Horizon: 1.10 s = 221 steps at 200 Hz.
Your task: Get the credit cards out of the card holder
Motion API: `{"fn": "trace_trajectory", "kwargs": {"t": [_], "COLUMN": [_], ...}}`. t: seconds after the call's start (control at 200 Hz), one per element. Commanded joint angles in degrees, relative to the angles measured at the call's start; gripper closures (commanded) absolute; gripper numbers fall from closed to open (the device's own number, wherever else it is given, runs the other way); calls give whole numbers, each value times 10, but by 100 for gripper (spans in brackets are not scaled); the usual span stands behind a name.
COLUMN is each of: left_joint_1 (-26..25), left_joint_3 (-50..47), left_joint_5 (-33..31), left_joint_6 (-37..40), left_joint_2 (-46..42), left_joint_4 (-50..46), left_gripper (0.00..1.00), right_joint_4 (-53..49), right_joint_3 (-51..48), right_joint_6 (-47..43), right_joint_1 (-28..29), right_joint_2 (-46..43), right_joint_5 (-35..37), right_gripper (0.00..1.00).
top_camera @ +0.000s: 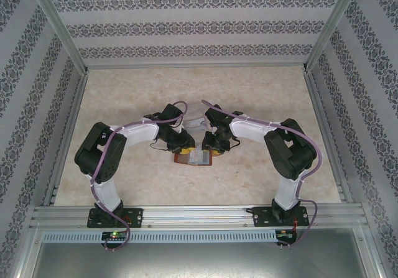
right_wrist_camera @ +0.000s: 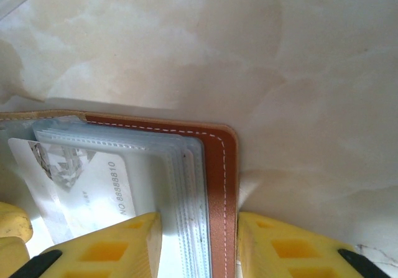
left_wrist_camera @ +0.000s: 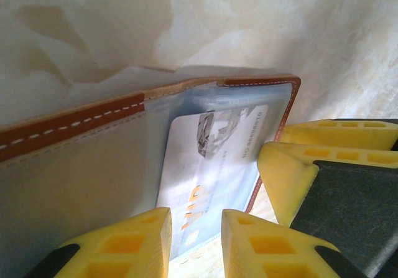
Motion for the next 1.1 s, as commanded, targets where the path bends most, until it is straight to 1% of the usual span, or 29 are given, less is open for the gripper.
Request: {"fn": "trace_trajectory", "kwargs": {"t": [0.0, 0.275, 0.475, 0.65, 0.774, 0.894, 1.099], "left_joint_1": [5, 8, 10, 11, 10, 11, 12], "left_joint_3": [-3, -3, -11, -14, -19, -27, -28], "left_joint_5": [3, -15, -13, -25, -10, 20, 31], "left_joint_6": [2, 4, 0, 2, 2, -2, 1], "left_joint_2": [5, -8, 2, 6, 12, 22, 38], "left_joint_4": [5, 6, 12, 7, 24, 60, 66], "left_gripper": [73, 73, 72, 72, 71, 71, 72], "right_joint_4": [-19, -22, -25, -29, -30, -30, -36], "right_joint_3": [-1, -2, 2, 2, 1, 2, 4], "right_joint_6": [-11, -11, -13, -14, -12, -13, -14], "right_joint_1": [1, 1, 1, 2, 2, 2, 3], "right_joint_2": [9, 11, 11, 11, 9, 9, 5], "right_joint_5": [10, 10, 9, 10, 11, 11, 13], "right_gripper": [63, 63, 63, 63, 63, 63, 63]}}
